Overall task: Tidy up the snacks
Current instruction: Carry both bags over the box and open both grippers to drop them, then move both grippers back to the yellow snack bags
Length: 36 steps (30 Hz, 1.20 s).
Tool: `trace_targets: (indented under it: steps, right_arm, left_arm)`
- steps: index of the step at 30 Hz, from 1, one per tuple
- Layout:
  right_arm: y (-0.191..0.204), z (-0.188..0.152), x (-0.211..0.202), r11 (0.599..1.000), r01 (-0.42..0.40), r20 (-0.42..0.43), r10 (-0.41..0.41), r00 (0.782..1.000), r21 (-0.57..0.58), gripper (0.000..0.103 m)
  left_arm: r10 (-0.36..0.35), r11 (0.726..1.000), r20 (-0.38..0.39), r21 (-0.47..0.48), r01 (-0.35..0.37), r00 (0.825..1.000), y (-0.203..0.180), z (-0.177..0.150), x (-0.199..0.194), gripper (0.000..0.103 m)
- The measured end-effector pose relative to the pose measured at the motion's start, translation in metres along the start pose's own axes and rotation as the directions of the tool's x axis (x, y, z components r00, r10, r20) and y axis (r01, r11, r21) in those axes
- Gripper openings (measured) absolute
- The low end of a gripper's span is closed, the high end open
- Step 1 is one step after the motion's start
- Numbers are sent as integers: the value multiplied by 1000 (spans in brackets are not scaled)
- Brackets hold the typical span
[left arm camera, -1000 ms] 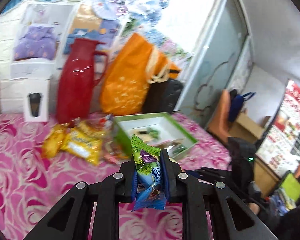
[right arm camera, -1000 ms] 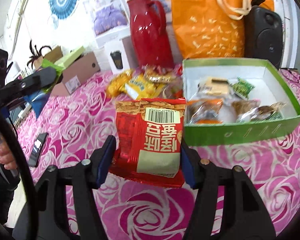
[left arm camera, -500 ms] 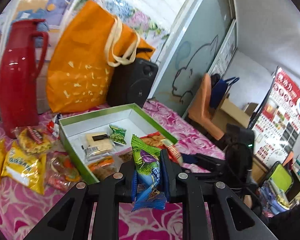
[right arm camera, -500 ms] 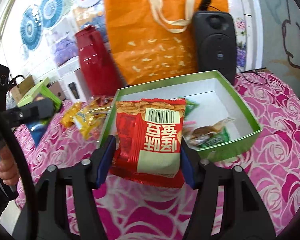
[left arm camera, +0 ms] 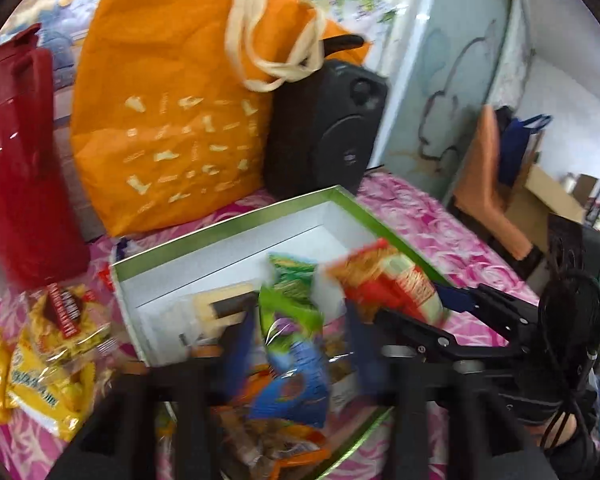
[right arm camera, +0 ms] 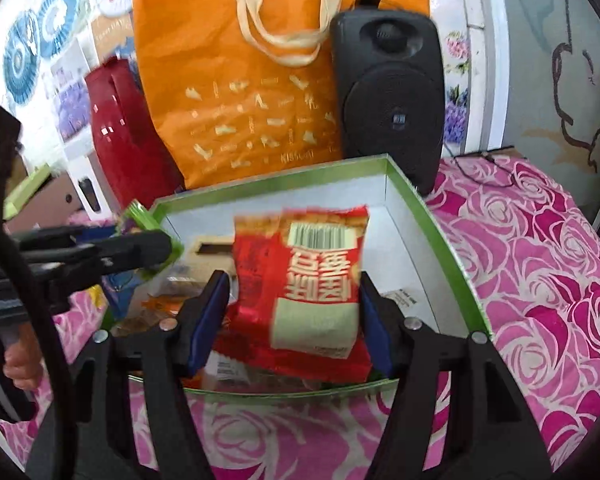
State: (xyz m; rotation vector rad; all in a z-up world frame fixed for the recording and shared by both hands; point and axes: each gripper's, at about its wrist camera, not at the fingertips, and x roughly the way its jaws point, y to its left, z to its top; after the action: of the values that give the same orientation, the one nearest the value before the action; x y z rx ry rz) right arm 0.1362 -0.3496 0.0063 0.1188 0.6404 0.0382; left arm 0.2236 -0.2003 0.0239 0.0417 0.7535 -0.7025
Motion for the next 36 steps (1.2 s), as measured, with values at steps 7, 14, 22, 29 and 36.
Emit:
trace_targets:
  steps: [7,14,22,29,36]
  right_arm:
    - [9,-12,1,998,22,-5,-22,1000,-61,102]
    - [23,-9,-21,998,15,16,-14,1000,-59,102]
    - [57,-5,-52,997,-30,32,33,999,-75,102]
    - [102,-1,-75,991,-74,43,79,996,-108,102]
    - [150,-14,-67,981,-170,-20,169,985,-93,102]
  left_arm:
    - [161,987,43,-15,-160,986,10,-4,-12,97]
    - [216,976,59,-13,-216,975,10,-9,-38,97]
    - [295,956,84,-20,-294,952,13,-19,-86,97]
    - [345,938,116,-57,-341,931,32,-38,-133,97]
    - [435,894,119,-174,-412,893,89,-76,-188,97]
